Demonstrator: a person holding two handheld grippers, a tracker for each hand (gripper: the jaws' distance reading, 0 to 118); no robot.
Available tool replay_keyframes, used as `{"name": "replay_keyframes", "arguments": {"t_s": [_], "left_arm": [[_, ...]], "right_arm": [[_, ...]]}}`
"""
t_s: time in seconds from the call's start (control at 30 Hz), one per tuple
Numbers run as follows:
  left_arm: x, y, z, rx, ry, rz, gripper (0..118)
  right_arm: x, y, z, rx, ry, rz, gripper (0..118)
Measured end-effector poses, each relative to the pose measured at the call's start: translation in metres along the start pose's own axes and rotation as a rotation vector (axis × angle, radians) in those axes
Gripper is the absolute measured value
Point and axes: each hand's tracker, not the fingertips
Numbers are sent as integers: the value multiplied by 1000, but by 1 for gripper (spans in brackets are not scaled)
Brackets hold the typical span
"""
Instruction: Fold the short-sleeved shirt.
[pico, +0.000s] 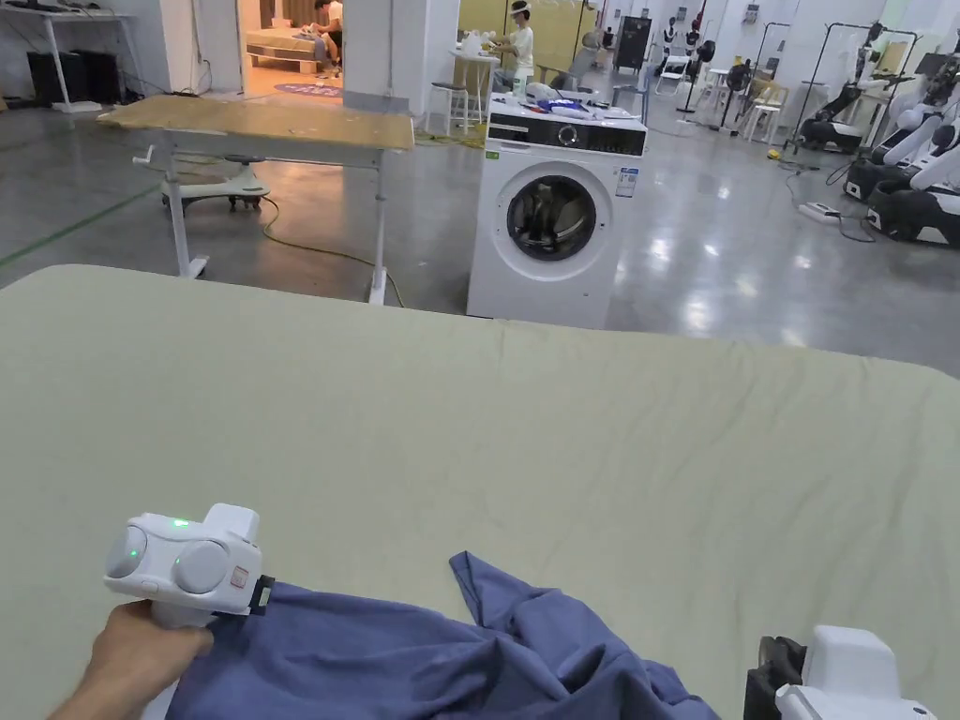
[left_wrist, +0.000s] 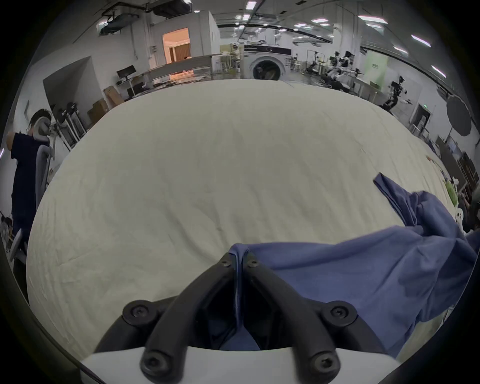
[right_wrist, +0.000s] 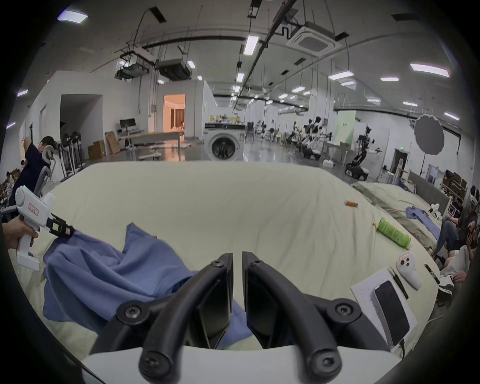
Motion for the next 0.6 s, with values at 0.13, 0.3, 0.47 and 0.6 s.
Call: {"name": "replay_keyframes", "arguments": {"t_s": [0.13, 0.3, 0.47, 0.6], "left_arm": [[-6, -6, 17, 32, -54, 51, 0], [-9, -20, 59, 155, -66, 22, 0], [-9, -36, 92, 216, -66, 20, 0], [-10, -46, 106, 237, -58, 16, 0]], "right_arm": [[6, -8, -10, -132, 45, -1, 33], [9, -32, -38, -312, 58, 16, 57], [-1, -55, -70, -427, 114, 15, 43], [-13, -64, -72, -417, 161, 17, 7]]}}
